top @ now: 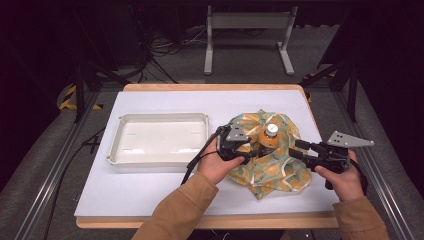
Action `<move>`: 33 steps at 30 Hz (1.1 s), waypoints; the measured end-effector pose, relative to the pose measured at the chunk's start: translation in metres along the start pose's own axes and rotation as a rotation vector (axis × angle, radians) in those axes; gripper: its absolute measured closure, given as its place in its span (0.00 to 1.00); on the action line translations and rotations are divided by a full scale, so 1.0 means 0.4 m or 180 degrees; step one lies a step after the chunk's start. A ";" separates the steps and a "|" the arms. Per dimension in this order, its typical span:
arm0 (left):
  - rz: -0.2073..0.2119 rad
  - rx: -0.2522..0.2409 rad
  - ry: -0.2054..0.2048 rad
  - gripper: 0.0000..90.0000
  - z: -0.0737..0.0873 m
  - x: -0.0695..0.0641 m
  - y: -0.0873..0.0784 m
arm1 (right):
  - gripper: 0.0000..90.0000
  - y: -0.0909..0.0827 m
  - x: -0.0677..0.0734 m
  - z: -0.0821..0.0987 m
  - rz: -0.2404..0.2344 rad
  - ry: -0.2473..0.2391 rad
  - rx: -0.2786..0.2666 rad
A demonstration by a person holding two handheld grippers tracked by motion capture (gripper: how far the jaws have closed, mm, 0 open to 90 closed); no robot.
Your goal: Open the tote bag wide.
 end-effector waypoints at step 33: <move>-0.0027 -0.0086 -0.0306 0.91 0.056 0.026 -0.031 | 0.38 0.070 -0.043 0.102 0.0197 0.0230 0.0637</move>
Point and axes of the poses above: each handheld gripper's, and its own axes: y roughly forward along the jaws, z roughly out of its underside, x roughly to its left, the point moved 7 cm from there along y, roughly forward along the jaws, and after that the axes turned 4 degrees about x, right-handed, at the moved point
